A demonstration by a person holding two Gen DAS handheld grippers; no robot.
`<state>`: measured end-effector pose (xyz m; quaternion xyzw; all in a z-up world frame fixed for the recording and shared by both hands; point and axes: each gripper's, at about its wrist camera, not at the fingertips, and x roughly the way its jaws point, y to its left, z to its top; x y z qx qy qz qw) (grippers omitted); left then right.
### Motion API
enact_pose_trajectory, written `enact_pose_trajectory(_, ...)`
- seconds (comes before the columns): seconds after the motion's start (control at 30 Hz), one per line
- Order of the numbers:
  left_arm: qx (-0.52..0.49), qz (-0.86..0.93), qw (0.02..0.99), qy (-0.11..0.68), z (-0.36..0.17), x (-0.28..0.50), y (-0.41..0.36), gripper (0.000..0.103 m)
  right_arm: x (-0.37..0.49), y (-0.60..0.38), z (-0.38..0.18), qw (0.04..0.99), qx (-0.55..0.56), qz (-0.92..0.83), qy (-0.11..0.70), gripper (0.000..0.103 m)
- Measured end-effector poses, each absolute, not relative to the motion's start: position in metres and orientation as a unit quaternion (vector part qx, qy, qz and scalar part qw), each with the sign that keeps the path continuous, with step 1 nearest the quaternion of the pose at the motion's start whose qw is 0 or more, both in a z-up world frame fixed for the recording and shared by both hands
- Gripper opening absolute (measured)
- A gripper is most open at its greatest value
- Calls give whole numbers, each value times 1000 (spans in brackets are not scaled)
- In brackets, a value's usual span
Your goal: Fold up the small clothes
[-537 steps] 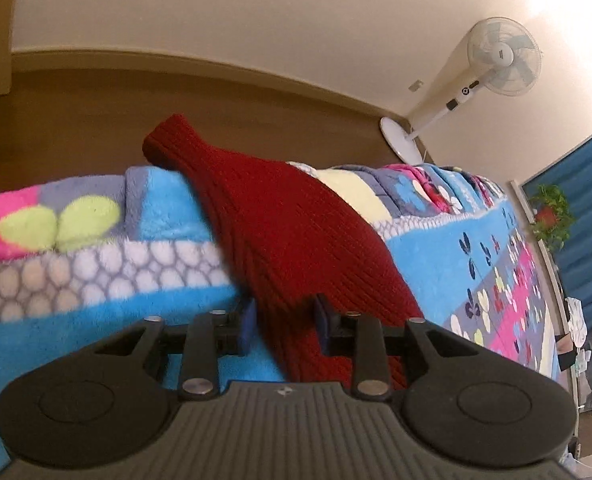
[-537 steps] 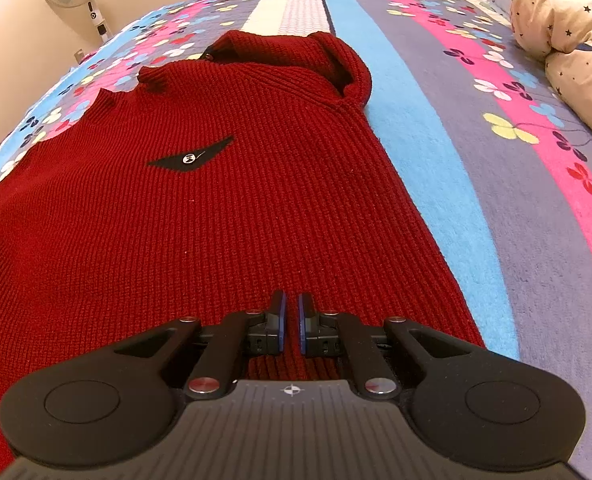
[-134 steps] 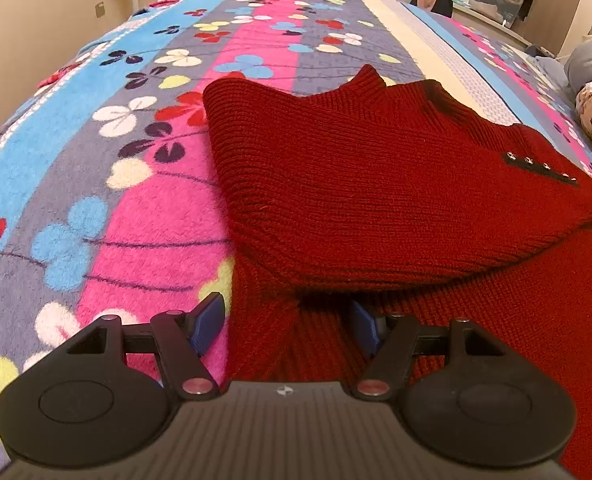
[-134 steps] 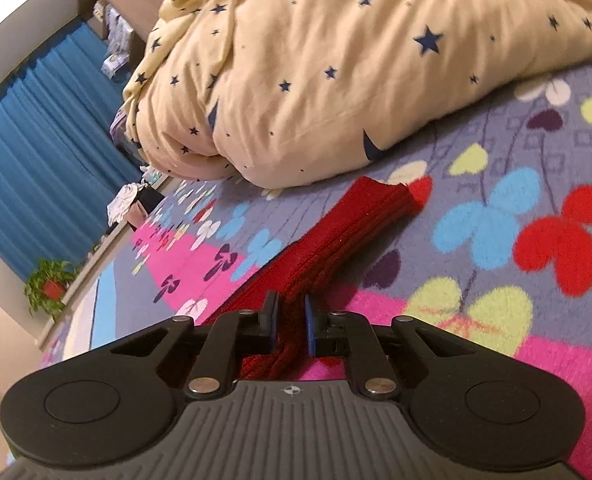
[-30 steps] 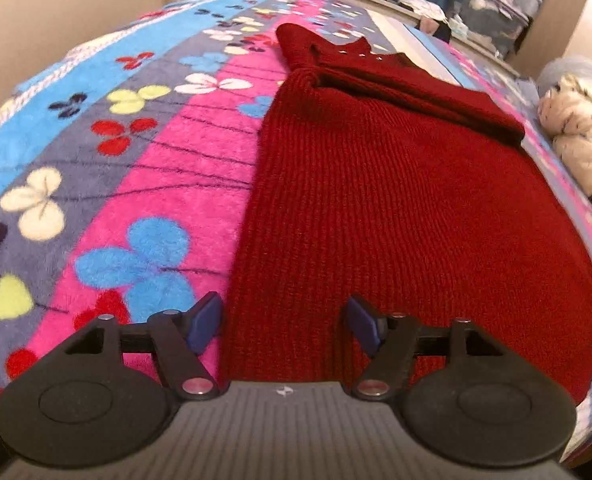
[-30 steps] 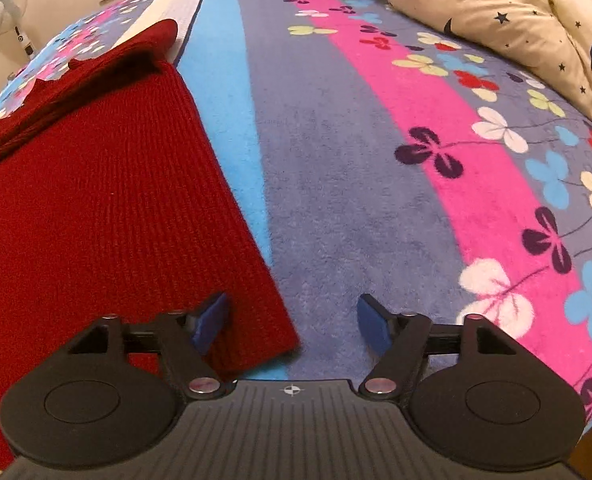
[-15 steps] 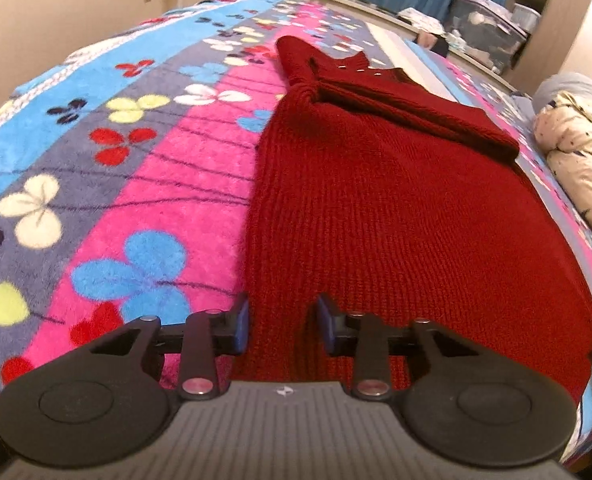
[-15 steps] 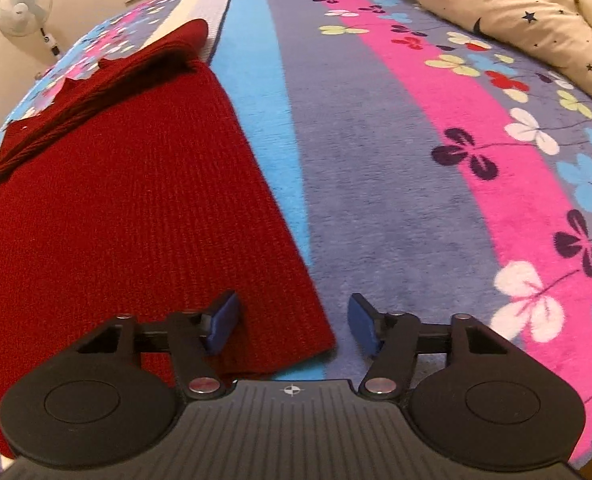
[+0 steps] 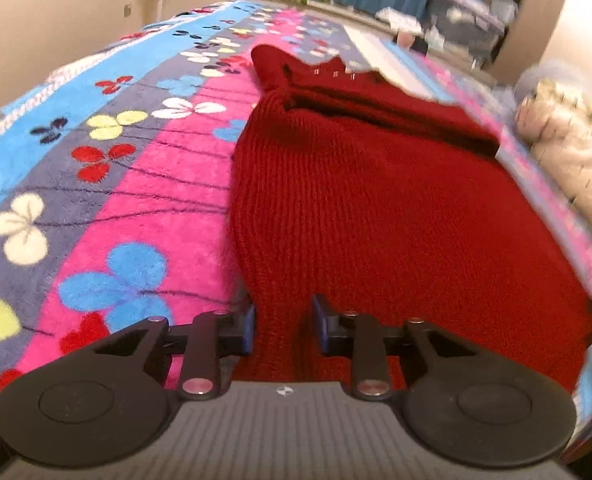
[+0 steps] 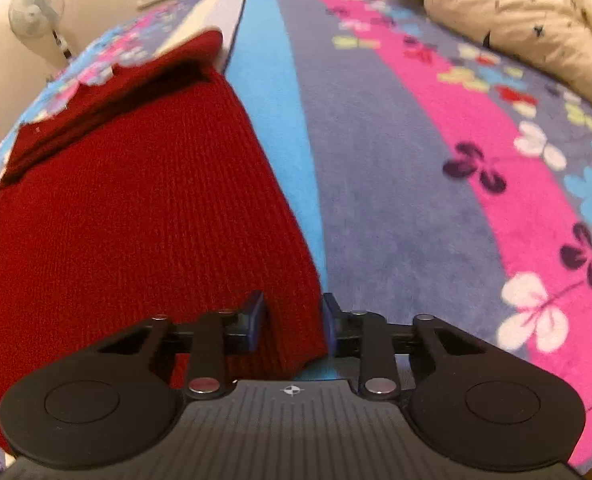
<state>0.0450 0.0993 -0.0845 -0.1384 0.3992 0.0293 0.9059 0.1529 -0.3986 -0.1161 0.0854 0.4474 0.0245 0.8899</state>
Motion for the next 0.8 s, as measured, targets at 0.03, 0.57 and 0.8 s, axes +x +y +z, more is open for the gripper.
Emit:
enact_pose_trajectory(0.03, -160, 23, 905, 393, -83, 44, 104, 32, 152, -399, -113, 894, 89, 28, 439, 20)
enact_pose_trajectory(0.57, -170, 5, 906, 388, -80, 45, 100, 53, 154, -395, -122, 882, 84, 37, 463, 38)
enact_pose_trajectory(0.8, -153, 20, 889, 432, -91, 53, 97, 54, 155, -405, -119, 879, 130, 41, 456, 38)
